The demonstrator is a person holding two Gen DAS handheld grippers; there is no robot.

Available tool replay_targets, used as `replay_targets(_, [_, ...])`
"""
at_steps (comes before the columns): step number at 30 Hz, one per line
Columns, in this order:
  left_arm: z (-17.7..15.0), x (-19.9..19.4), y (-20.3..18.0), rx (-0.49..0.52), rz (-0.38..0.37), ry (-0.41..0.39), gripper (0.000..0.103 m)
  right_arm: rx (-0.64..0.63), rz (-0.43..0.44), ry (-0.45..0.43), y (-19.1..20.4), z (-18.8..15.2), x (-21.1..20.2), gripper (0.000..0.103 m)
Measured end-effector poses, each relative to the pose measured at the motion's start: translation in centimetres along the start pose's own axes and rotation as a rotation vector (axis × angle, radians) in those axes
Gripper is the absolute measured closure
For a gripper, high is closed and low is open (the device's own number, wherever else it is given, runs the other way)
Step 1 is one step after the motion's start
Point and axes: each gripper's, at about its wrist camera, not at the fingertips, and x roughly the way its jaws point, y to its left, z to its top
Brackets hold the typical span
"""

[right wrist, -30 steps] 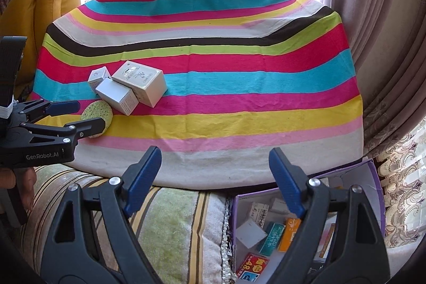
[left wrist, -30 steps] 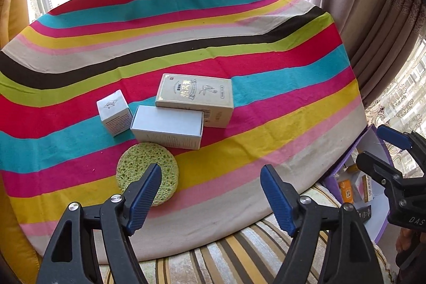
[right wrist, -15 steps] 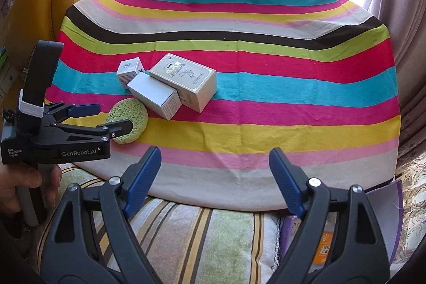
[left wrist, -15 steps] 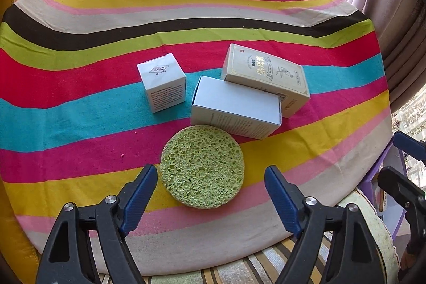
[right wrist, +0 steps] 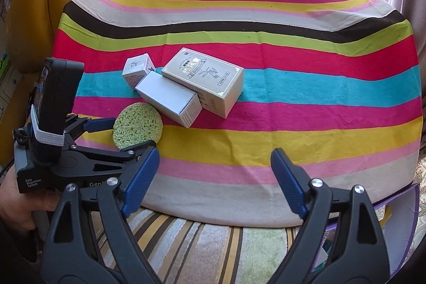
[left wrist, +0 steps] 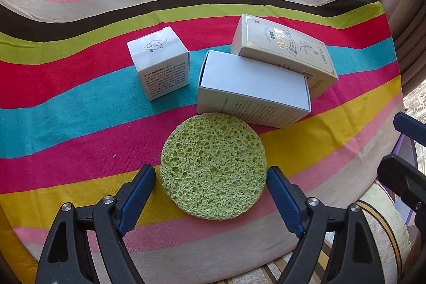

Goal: Organize objects
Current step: 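Grasp the round green sponge with the left tool while the right tool grasps a white box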

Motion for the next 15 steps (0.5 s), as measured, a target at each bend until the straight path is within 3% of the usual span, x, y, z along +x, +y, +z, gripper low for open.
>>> replay_targets(7, [0.0,0.5,-1.2,0.081,0.051,-0.013,0.017,0.009,-0.004,0.011,0.7,0.4,1.1,0.015])
replay_targets(9, [0.1,0.5,-1.2,0.090,0.050,-0.019,0.022,0.009,-0.007,0.016,0.8,0.5,1.4,0.015])
replay_targets(15, [-0.1,0.2,-1.0,0.086,0.037,-0.030,0.022,0.011,-0.016,0.027,1.2,0.7,1.9,0.015])
